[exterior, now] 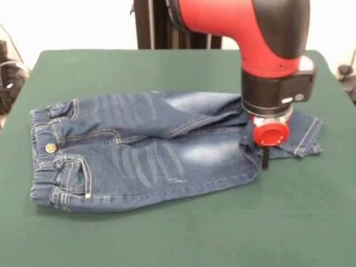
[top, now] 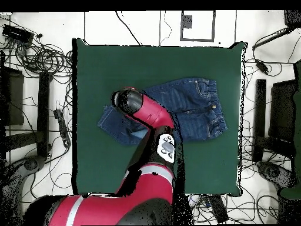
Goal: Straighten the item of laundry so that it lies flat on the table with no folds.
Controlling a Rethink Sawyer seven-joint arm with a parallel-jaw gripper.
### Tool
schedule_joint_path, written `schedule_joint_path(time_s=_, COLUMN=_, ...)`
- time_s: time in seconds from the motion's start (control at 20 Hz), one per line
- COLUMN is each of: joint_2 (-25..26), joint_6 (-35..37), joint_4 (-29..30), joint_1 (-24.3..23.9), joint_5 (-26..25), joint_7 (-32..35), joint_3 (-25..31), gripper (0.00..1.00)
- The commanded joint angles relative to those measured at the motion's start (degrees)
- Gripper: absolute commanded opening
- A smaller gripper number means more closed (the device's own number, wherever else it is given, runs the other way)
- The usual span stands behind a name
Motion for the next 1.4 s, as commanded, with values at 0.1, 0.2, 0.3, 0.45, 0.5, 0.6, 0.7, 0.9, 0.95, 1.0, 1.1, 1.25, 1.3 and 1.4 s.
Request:
schedule_joint_path(time_s=0.1, joint_2=5.85, joint_6=-2.97, joint_4=2.01, joint_1=4.04, joint_5=-1.55, joint_7=4.74, joint_3=7.29, gripper=1.0)
schedule_joint_path(time_s=0.2, joint_2=6.5, joint_6=-3.0, joint_4=1.07, joint_1=4.86, joint_5=-1.01, joint_7=5.81, joint_3=6.87, gripper=1.0)
schedule_joint_path(time_s=0.3, joint_2=6.83, joint_6=-2.8, joint_4=0.39, joint_1=5.41, joint_5=-0.51, joint_7=6.46, joint_3=6.63, gripper=1.0)
schedule_joint_path(time_s=0.45, joint_2=6.82, joint_6=-2.39, joint_4=-0.1, joint_1=5.76, joint_5=0.14, joint_7=6.97, joint_3=6.62, gripper=1.0)
schedule_joint_path(time_s=0.5, joint_2=6.77, joint_6=-2.26, joint_4=-0.19, joint_1=5.85, joint_5=0.35, joint_7=7.09, joint_3=6.65, gripper=1.0)
schedule_joint_path(time_s=0.6, joint_2=6.6, joint_6=-2.15, joint_4=-0.15, joint_1=5.87, joint_5=0.62, joint_7=7.09, joint_3=6.81, gripper=1.0)
schedule_joint_path(time_s=0.7, joint_2=6.56, joint_6=-1.62, joint_4=-0.48, joint_1=6.16, joint_5=0.67, joint_7=7.38, joint_3=6.62, gripper=1.0)
schedule_joint_path(time_s=0.9, joint_2=7.06, joint_6=-1.1, joint_4=-0.83, joint_1=6.21, joint_5=0.65, joint_7=7.36, joint_3=6.65, gripper=1.0)
schedule_joint_path(time_s=0.95, joint_2=7.36, joint_6=-1.25, joint_4=-0.69, joint_1=5.94, joint_5=0.56, joint_7=7.04, joint_3=6.86, gripper=1.0)
schedule_joint_path(time_s=1.0, joint_2=7.7, joint_6=-0.98, joint_4=-0.93, joint_1=6.02, joint_5=0.56, joint_7=7.22, joint_3=6.64, gripper=1.0)
schedule_joint_path(time_s=1.1, joint_2=8.35, joint_6=-0.54, joint_4=-0.75, joint_1=6.16, joint_5=0.58, joint_7=7.78, joint_3=6.1, gripper=1.0)
schedule_joint_path(time_s=1.25, joint_2=8.28, joint_6=-0.39, joint_4=0.79, joint_1=7.1, joint_5=0.46, joint_7=9.18, joint_3=4.63, gripper=1.0)
schedule_joint_path(time_s=1.3, joint_2=7.79, joint_6=-0.79, joint_4=1.65, joint_1=7.13, joint_5=0.43, joint_7=9.11, joint_3=4.72, gripper=1.0)
schedule_joint_path(time_s=1.4, joint_2=6.13, joint_6=-2.62, joint_4=4.44, joint_1=7.18, joint_5=0.4, joint_7=8.79, joint_3=5.44, gripper=1.0)
